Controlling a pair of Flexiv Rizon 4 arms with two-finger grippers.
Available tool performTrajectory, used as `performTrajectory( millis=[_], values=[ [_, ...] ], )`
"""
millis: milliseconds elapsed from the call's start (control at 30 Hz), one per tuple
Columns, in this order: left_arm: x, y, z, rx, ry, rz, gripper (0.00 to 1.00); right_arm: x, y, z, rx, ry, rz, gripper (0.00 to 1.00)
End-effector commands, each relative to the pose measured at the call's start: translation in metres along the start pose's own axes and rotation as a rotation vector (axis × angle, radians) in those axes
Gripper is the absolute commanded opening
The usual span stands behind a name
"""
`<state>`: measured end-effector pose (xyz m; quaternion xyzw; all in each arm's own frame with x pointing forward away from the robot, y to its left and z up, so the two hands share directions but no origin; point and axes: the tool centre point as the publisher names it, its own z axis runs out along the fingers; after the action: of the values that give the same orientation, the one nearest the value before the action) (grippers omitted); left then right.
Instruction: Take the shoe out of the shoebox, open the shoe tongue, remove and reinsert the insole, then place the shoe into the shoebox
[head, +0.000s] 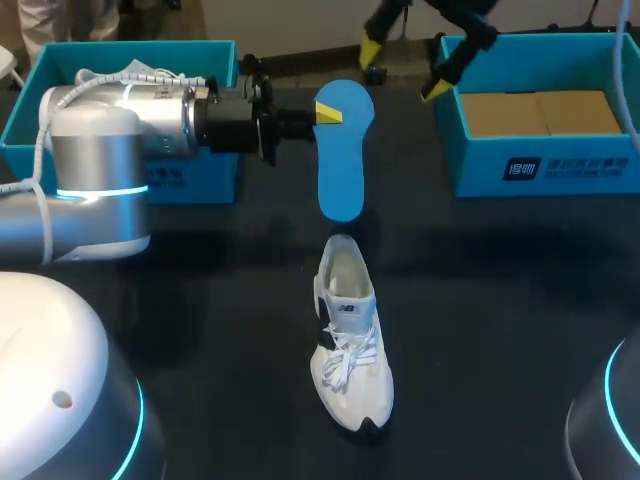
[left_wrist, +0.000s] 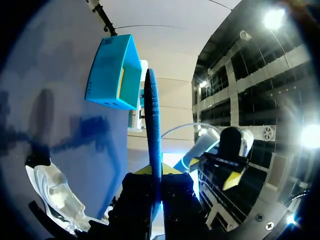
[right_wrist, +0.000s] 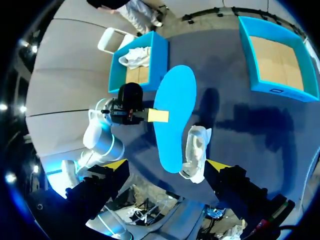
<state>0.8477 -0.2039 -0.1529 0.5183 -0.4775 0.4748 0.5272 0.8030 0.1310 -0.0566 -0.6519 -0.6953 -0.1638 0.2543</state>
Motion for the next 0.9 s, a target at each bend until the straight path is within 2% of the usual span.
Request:
performTrajectory(
  millis=[33,333,900],
  values=[
    [0.000,0.000,-0.001,-0.001,-0.002,0.000,0.00,-0.021,-0.006,0.002,-0.014,0.496,-0.010,1.00],
    [0.000,0.000,-0.001,-0.001,-0.002,0.000,0.00,-0.032,-0.001,0.018,-0.017,0.642,-0.042,1.00],
    [0.000,0.000,-0.001,-0.001,-0.002,0.000,0.00,-0.044,0.004,0.038,-0.053,0.708,-0.021,1.00]
  ],
)
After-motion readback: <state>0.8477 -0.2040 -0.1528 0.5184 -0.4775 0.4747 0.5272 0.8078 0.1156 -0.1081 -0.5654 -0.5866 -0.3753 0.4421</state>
